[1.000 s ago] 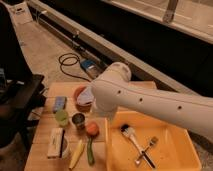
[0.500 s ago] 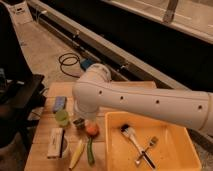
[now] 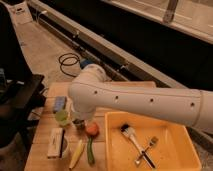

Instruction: Place eraser in metal cup

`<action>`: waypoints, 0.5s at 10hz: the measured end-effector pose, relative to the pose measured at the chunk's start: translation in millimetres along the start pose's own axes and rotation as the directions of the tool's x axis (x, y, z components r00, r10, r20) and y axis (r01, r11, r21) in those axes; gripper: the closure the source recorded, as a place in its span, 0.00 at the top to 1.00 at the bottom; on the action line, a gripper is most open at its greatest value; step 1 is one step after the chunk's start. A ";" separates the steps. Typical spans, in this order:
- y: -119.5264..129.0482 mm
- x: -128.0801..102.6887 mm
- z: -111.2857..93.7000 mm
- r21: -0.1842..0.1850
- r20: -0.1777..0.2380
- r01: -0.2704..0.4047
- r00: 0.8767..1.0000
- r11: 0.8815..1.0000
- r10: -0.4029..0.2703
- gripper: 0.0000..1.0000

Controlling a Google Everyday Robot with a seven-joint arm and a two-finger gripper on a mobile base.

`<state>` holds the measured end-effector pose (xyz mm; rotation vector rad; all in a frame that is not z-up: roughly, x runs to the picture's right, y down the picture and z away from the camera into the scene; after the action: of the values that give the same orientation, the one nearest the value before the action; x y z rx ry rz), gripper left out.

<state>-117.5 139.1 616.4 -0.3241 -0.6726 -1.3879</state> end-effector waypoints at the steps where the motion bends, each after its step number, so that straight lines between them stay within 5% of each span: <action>1: -16.0 -2.4 9.4 -0.002 0.011 0.026 1.000 1.000 -0.026 0.65; 5: -61.9 -17.8 49.6 0.001 0.076 0.119 0.990 0.993 -0.119 0.65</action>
<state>-190.4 171.2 633.3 -0.3453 -0.7622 -1.4965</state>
